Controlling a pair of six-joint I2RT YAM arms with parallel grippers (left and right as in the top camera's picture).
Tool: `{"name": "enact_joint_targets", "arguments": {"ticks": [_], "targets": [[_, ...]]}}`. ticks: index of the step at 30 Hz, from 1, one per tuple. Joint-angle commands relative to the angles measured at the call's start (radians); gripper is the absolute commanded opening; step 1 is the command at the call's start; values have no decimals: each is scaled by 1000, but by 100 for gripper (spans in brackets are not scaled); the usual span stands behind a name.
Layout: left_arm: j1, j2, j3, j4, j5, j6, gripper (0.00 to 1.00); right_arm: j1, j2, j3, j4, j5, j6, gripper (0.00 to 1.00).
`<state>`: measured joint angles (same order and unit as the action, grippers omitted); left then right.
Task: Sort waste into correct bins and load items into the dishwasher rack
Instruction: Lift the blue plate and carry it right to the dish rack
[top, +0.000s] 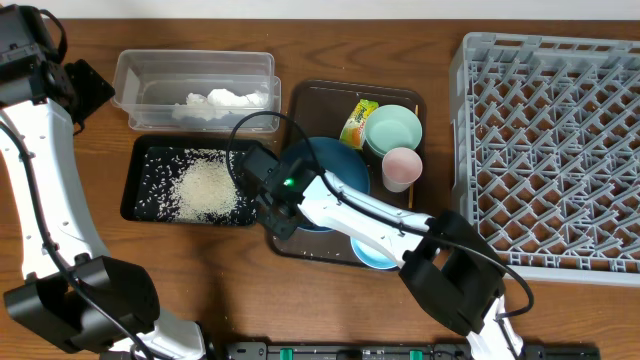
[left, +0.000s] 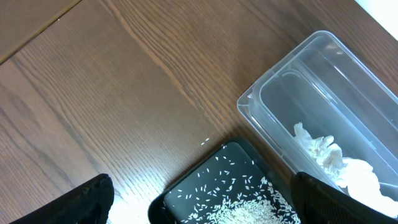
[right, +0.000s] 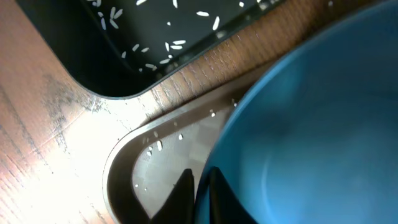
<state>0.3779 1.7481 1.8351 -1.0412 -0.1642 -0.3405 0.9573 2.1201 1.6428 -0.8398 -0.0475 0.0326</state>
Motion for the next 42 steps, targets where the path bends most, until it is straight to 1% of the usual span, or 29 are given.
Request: {"name": "enact_joint_targets", "arguments": {"ticks": [1, 9, 13, 16, 20, 25, 28, 34, 39, 42], "targets": [[3, -3, 3, -2, -12, -2, 92, 5, 5, 55, -6, -10, -3, 1], [3, -3, 3, -2, -12, -2, 93, 0, 5, 171, -61, -10, -3, 1], [3, -3, 3, -2, -12, -2, 92, -14, 4, 270, -116, -8, -7, 1], [3, -3, 3, -2, -12, -2, 93, -42, 4, 359, -183, 0, -19, 1], [3, -3, 3, -2, -12, -2, 92, -121, -11, 487, -277, -1, -23, 1], [3, -3, 3, -2, -12, -2, 93, -281, -59, 603, -354, -4, -22, 1], [3, -3, 3, -2, -12, -2, 93, -409, -100, 642, -369, -67, -22, 1], [3, -3, 3, -2, -12, -2, 93, -740, -165, 643, -337, -397, -22, 1], [3, -3, 3, -2, -12, -2, 93, -1031, -154, 640, -243, -718, -22, 1], [3, -3, 3, -2, -12, -2, 92, -1170, -137, 639, -175, -881, -22, 1]]}}
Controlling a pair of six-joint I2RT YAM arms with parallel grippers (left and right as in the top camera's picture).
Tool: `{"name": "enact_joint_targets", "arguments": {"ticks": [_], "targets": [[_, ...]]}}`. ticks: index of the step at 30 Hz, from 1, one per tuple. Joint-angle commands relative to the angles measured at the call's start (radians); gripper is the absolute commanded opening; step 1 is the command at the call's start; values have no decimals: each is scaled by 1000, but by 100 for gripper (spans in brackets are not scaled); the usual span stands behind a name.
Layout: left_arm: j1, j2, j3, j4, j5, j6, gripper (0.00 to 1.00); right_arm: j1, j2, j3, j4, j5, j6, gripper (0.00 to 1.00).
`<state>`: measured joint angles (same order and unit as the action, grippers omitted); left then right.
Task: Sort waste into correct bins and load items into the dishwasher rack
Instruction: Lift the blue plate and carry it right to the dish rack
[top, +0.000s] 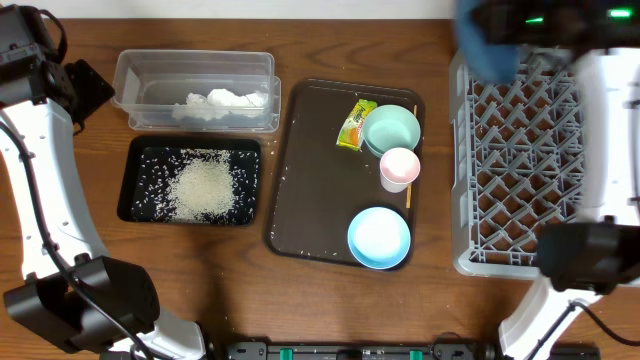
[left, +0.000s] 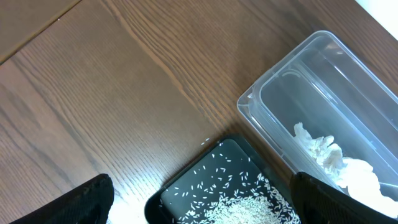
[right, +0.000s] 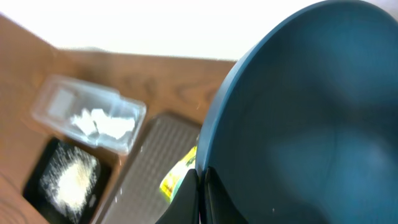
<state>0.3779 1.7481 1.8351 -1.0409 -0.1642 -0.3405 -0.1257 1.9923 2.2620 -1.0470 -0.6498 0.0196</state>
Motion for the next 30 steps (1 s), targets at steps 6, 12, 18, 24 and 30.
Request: {"name": "enact_joint_targets", "arguments": {"ticks": [6, 12, 18, 24, 30], "targets": [[3, -3, 3, -3, -12, -2, 93, -273, 16, 11, 115, -349, -9, 1], [3, -3, 3, -3, -12, -2, 92, -337, 70, -23, 201, -354, -9, 1], [3, -3, 3, -3, -12, -2, 93, -368, 137, -84, 398, -501, -8, 1], [3, -3, 3, -3, -12, -2, 92, -395, 203, -116, 558, -531, 239, 1], [3, -3, 3, -3, -12, -2, 93, -441, 223, -116, 511, -529, 338, 1]]}}
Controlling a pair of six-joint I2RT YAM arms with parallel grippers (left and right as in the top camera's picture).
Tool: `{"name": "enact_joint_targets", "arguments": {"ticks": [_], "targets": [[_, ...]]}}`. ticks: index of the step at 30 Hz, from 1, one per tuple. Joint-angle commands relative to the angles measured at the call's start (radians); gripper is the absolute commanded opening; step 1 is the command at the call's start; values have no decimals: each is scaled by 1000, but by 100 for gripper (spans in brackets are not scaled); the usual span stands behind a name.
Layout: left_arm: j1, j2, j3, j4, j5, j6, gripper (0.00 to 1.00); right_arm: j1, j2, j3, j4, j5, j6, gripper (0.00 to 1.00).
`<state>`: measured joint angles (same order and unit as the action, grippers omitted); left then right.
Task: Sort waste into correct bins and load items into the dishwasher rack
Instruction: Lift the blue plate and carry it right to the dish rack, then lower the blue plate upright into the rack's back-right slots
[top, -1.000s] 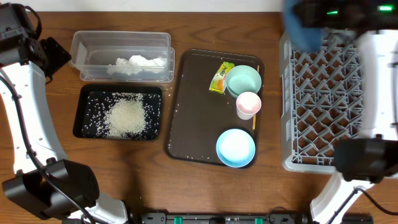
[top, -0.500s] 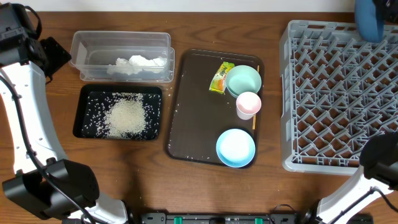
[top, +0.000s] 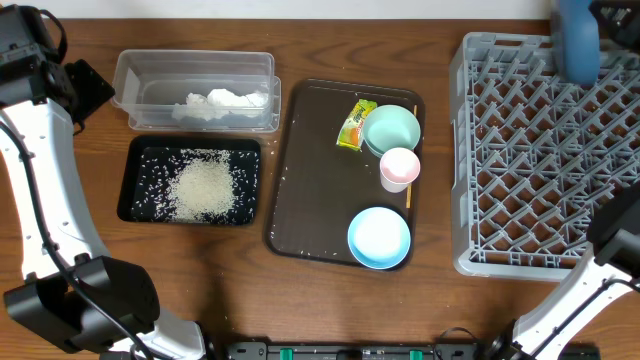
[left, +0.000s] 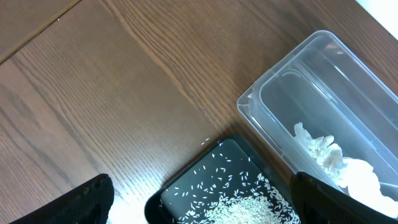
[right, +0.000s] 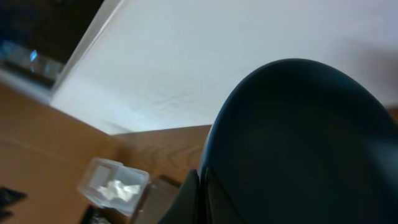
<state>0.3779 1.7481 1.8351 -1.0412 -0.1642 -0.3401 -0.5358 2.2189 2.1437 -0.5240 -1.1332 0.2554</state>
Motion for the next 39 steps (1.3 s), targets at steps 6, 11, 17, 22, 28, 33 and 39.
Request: {"name": "enact_joint_targets", "arguments": {"ticks": [6, 11, 17, 22, 28, 33, 39], "targets": [[3, -3, 3, -2, -12, -2, 93, -90, -4, 2, -64, -55, 270, 1], [3, -3, 3, -2, -12, -2, 92, -119, -4, 2, -133, -45, 286, 1], [3, -3, 3, -2, -12, -2, 92, -126, -4, 2, -187, -50, 293, 1], [3, -3, 3, -2, -12, -2, 92, -123, -4, 2, -146, -140, 402, 1], [3, -3, 3, -2, -12, -2, 92, -101, -4, 2, 52, -245, 563, 1], [3, -3, 3, -2, -12, -2, 93, -66, -4, 2, 66, -208, 558, 1], [3, -3, 3, -2, -12, -2, 92, -45, 0, 2, 5, -148, 510, 1]]}}
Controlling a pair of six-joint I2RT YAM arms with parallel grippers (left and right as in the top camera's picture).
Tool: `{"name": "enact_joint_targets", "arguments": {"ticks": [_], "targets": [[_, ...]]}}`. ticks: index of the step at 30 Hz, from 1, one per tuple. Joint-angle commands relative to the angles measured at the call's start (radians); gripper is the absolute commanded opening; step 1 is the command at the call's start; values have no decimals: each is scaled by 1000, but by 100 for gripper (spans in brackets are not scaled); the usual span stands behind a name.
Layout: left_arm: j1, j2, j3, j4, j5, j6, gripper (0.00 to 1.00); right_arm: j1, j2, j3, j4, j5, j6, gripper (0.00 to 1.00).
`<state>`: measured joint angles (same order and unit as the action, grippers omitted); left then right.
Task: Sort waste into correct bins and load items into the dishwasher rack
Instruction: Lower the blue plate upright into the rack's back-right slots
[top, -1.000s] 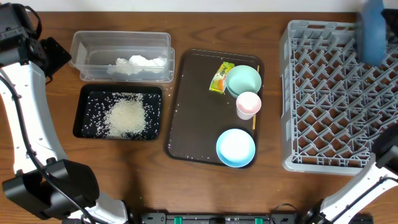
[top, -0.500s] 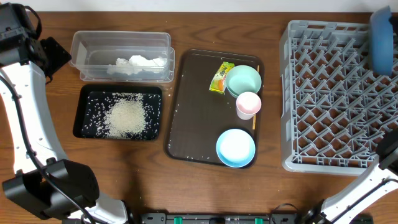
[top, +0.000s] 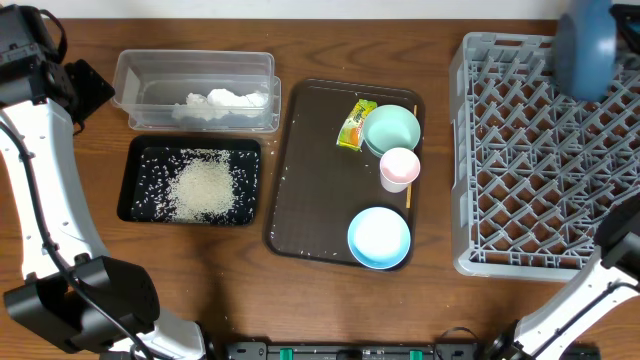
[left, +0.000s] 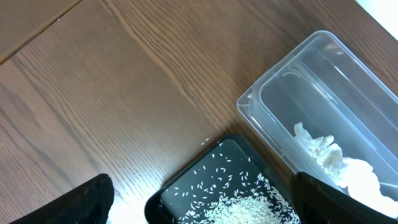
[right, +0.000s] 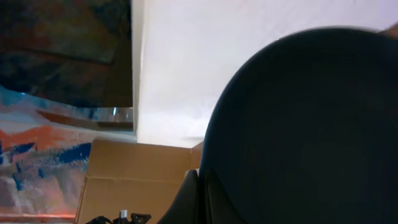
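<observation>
The dark blue plate (top: 585, 50) hangs on edge over the far right corner of the grey dishwasher rack (top: 520, 200). My right gripper (right: 202, 196) is shut on its rim, and the plate (right: 311, 124) fills the right wrist view. On the brown tray (top: 310, 190) remain a yellow wrapper (top: 354, 124), a mint bowl (top: 392, 128), a pink cup (top: 400, 166) and a light blue bowl (top: 379, 238). My left gripper (left: 199, 205) is open above the near left corner of the black rice bin (left: 230, 186), holding nothing.
A clear bin (top: 195, 90) with white tissue (top: 215, 100) stands at the far left. The black bin (top: 190, 180) with rice lies in front of it. A thin stick (top: 408, 197) lies on the tray by the pink cup.
The plate in my right gripper has shifted slightly nearer and lower over the rack's far right corner and now faces the camera more broadly. My left arm has not moved.
My right gripper was shut on the dark blue plate's rim on the tray. Then it held the plate high over the rack's far left corner, later at the far right corner, where it now hangs. The left arm stayed still throughout.
</observation>
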<state>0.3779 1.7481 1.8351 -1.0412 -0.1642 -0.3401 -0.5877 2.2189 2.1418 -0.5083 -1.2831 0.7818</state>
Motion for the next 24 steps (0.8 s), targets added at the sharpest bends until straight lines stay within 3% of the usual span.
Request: {"name": "enact_joint_targets", "arguments": {"ticks": [1, 18, 24], "targets": [[3, -3, 3, -2, -12, -2, 92, 6, 3, 3, -17, 1, -22, 1], [3, -3, 3, -2, -12, -2, 93, -22, 9, 2, -151, 82, -135, 1], [3, -3, 3, -2, -12, -2, 93, -25, 9, 2, -247, 224, -223, 1]]}}
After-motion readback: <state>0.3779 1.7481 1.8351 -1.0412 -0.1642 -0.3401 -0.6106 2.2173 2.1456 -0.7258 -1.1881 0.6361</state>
